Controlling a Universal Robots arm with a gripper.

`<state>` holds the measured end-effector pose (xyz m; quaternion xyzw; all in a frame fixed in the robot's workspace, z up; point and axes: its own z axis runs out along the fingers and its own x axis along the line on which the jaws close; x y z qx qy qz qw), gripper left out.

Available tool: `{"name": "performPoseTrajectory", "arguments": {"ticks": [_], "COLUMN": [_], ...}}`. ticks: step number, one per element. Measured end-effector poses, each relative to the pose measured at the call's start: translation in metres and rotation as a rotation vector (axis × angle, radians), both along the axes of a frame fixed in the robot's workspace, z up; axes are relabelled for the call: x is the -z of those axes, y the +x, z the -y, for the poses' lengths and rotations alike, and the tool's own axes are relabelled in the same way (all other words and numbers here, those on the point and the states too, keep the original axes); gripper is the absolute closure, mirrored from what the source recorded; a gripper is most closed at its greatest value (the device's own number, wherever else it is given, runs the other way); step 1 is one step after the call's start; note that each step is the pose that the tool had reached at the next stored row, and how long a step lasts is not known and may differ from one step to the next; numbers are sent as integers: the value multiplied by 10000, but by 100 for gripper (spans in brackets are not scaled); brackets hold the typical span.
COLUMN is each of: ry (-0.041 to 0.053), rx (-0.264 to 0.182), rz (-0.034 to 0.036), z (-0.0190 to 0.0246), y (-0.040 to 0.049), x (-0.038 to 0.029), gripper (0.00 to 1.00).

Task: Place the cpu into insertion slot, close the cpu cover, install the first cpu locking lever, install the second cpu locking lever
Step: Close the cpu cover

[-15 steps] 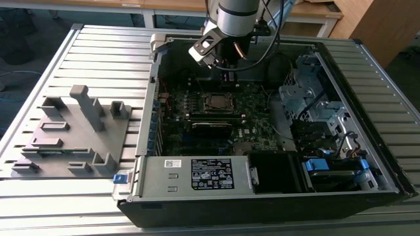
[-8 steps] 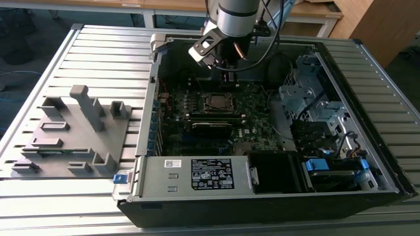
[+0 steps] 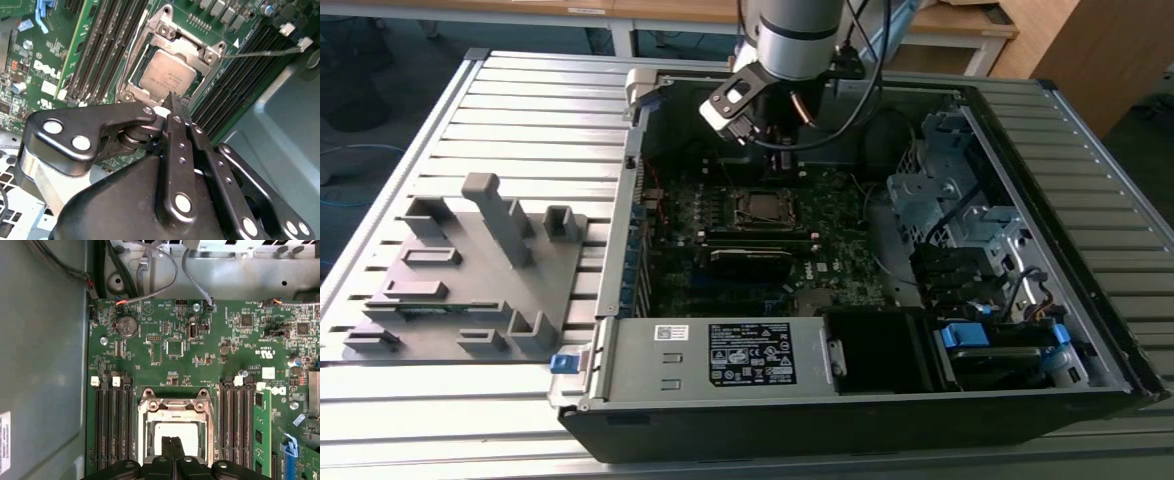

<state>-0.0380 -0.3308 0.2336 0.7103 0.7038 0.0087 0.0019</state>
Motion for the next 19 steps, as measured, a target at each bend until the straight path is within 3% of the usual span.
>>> {"name": "performPoseTrajectory", "arguments": {"ticks": [8, 19], "ry": [0, -1], "rx": [0, -66], "rz": [4, 4], "z": [3, 3], "y": [-28, -30], "x": [70, 75], "gripper": [90, 90]}}
